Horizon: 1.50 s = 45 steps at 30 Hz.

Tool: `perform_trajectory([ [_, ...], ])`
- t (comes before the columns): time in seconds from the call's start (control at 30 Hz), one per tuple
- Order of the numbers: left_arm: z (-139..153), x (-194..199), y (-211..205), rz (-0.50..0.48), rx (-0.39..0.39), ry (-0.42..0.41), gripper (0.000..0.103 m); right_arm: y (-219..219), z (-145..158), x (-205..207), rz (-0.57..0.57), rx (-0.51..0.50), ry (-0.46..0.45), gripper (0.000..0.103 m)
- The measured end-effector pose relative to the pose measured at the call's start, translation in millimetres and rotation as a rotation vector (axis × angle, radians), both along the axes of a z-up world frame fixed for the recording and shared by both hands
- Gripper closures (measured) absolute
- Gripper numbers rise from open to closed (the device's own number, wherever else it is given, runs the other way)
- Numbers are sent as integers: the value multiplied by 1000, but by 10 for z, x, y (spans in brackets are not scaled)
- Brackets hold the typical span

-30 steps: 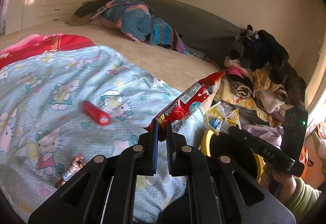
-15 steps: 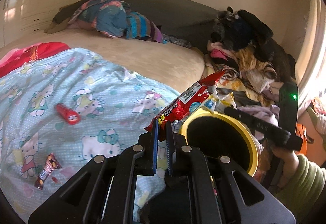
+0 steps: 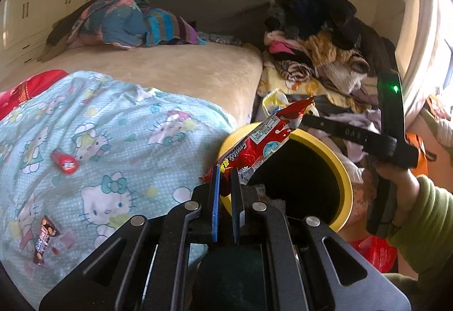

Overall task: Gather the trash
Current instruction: 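Carry the yellow-white and red wrappers over the yellow-rimmed bin with both tools, then open both tools to drop the wrappers into the bin, then move both tools back over the red candy tube and chocolate bar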

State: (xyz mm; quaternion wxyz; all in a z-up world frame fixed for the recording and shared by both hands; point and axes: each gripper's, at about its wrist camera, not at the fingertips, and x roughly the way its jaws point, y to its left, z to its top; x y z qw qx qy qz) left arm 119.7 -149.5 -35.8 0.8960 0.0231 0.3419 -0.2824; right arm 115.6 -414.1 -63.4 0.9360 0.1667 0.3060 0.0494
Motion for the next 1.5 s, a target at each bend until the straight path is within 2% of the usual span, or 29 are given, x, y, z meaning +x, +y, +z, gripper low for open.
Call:
perform_trajectory([
  [0.2,-103,-57,-196,-57,38,19,96,-119,-71,-12,-26,6,18,81],
  [0.6,-489,-194,-756,-200,176,72,96,-272,-153,-4,-42,27,49,81],
  [0.73,-546,-181,-830,-209,180,81,95,-279,-172,10,-34,43,63,77],
  [0.77,-547,-163,-824,-206,167,82,91,-281,-176,12,-34,52,64,70],
  [0.8,-544,-127,-787,-199,135,89,78,-287,-178,11,-36,63,65,59],
  [0.83,-542,-101,-762,-186,116,97,67,-289,-176,2,-43,67,62,57],
  [0.87,-535,-69,-711,-162,94,106,46,-285,-165,-6,-49,62,59,57],
  [0.9,-522,-48,-655,-142,74,111,40,-270,-152,-8,-51,49,58,56],
  [0.97,-462,-12,-532,-98,33,106,39,-236,-122,-22,-55,25,51,50],
  [1.0,-433,-4,-479,-76,22,100,29,-213,-104,-37,-58,18,40,46],
  [1.03,-387,5,-390,-48,0,92,24,-181,-85,-48,-58,10,31,45],
  [1.13,-290,8,-251,-7,-37,74,21,-78,-21,-53,-41,-16,11,44],
  [1.33,-61,-22,41,89,-59,-4,18,222,151,-112,24,-57,-48,39],
  [1.5,87,5,261,160,-75,-38,14,538,296,-143,105,-67,-93,36],
])
